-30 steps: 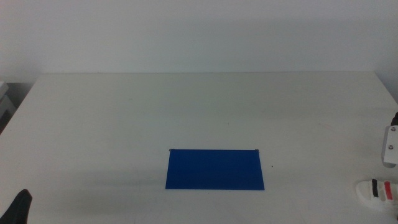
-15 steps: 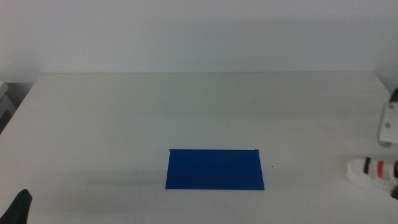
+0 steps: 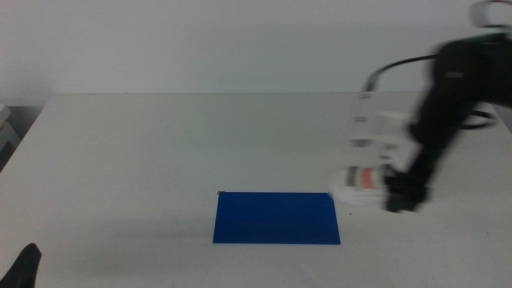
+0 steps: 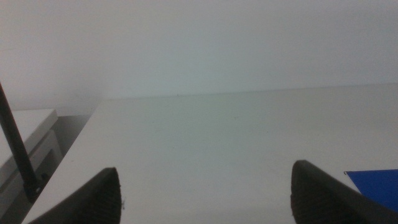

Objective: Use one arm to grab the shoe from the table and place it on the mat.

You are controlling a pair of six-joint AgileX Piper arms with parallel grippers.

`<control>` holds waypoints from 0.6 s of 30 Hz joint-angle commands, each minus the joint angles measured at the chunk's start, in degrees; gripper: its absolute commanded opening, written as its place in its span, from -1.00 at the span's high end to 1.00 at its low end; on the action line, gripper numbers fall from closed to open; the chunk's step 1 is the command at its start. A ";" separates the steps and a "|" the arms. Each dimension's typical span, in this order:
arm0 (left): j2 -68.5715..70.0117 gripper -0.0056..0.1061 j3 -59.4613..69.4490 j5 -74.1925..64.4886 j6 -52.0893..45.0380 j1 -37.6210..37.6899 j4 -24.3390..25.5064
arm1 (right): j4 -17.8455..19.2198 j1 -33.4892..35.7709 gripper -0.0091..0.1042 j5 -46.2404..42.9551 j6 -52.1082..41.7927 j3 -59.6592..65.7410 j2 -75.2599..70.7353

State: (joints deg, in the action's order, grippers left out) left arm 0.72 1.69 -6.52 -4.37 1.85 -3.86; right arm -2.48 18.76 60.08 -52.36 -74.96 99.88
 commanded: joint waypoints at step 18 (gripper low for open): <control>0.79 -0.78 0.40 4.69 0.27 0.25 -0.55 | -2.82 14.86 0.91 9.87 3.02 -31.35 20.29</control>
State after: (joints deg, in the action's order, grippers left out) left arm 0.72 1.69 -6.52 -4.37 1.85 -3.86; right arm -5.28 33.54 69.70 -48.55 -104.35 123.90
